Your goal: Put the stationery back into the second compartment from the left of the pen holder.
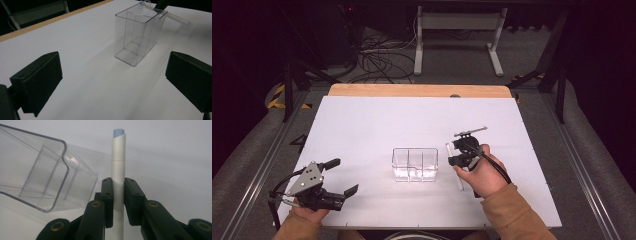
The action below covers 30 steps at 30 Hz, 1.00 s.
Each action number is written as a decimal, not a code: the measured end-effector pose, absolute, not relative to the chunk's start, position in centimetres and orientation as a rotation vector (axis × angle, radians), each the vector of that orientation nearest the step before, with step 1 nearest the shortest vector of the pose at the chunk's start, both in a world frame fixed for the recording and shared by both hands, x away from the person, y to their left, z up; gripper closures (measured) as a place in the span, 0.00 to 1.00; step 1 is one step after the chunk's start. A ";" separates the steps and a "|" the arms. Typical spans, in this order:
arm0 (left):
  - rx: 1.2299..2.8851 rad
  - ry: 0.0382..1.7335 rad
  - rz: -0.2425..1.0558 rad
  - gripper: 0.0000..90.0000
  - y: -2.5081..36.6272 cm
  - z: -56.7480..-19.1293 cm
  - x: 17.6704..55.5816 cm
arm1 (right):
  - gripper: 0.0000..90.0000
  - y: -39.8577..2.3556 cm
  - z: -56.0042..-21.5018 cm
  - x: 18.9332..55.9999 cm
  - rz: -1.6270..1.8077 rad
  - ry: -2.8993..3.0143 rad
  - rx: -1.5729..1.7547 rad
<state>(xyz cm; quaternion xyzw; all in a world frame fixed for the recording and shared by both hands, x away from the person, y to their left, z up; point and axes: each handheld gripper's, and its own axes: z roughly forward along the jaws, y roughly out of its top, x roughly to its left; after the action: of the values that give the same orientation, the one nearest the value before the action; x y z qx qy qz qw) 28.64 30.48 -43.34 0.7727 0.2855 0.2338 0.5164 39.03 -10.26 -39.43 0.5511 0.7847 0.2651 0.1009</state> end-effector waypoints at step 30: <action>1.831 0.691 0.556 0.02 30.6 -43.3 28.6 | 0.88 -11.9 -34.5 36.0 1.498 2.127 0.855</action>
<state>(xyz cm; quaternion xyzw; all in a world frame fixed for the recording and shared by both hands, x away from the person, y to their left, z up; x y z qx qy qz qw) 28.59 30.64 -43.31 0.7655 0.2889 0.2325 0.5258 36.03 -11.88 -34.48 0.3059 0.7611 0.5358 0.2001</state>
